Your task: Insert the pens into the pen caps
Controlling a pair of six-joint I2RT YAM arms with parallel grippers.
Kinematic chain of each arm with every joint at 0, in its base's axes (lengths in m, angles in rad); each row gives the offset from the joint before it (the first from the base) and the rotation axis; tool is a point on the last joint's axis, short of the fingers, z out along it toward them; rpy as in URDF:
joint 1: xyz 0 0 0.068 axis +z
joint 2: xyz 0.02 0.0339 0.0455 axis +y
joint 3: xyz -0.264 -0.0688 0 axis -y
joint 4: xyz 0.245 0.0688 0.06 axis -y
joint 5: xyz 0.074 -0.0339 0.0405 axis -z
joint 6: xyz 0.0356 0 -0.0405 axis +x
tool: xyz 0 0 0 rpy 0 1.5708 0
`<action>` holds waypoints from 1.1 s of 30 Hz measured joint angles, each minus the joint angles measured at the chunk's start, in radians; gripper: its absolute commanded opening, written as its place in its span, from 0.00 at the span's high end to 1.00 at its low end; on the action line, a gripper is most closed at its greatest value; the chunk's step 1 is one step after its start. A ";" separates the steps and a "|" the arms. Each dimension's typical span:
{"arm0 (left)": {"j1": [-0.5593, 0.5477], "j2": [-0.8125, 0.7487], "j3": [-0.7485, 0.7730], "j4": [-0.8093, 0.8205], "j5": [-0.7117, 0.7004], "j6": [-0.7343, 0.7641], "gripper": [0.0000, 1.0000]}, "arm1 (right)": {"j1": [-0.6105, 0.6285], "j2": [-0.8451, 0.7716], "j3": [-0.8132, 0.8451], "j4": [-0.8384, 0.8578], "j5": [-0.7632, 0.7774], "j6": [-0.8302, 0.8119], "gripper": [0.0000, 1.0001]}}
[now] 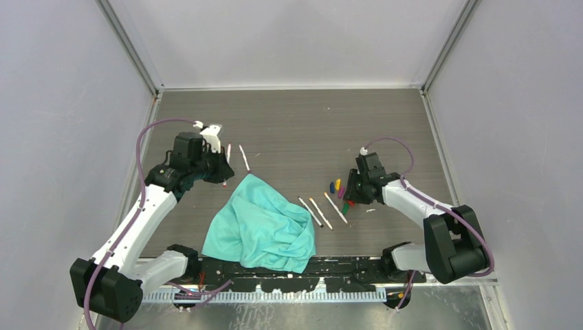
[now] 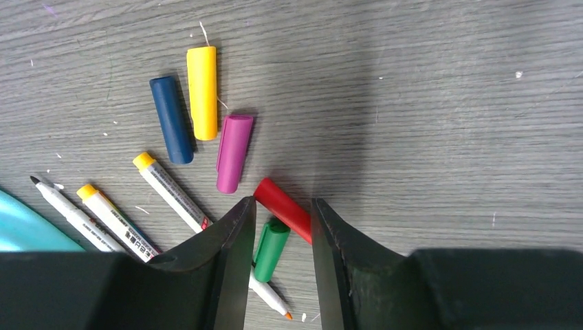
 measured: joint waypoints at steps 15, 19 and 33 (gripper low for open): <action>0.000 -0.009 0.000 0.000 0.000 0.000 1.00 | 0.064 0.073 0.068 -0.064 0.156 -0.017 0.59; 0.000 -0.009 0.000 0.000 0.000 0.000 1.00 | 0.064 0.084 0.075 -0.068 0.180 -0.019 0.59; 0.000 -0.013 0.000 0.000 -0.006 0.000 1.00 | 0.068 0.109 0.097 -0.083 0.181 -0.024 0.71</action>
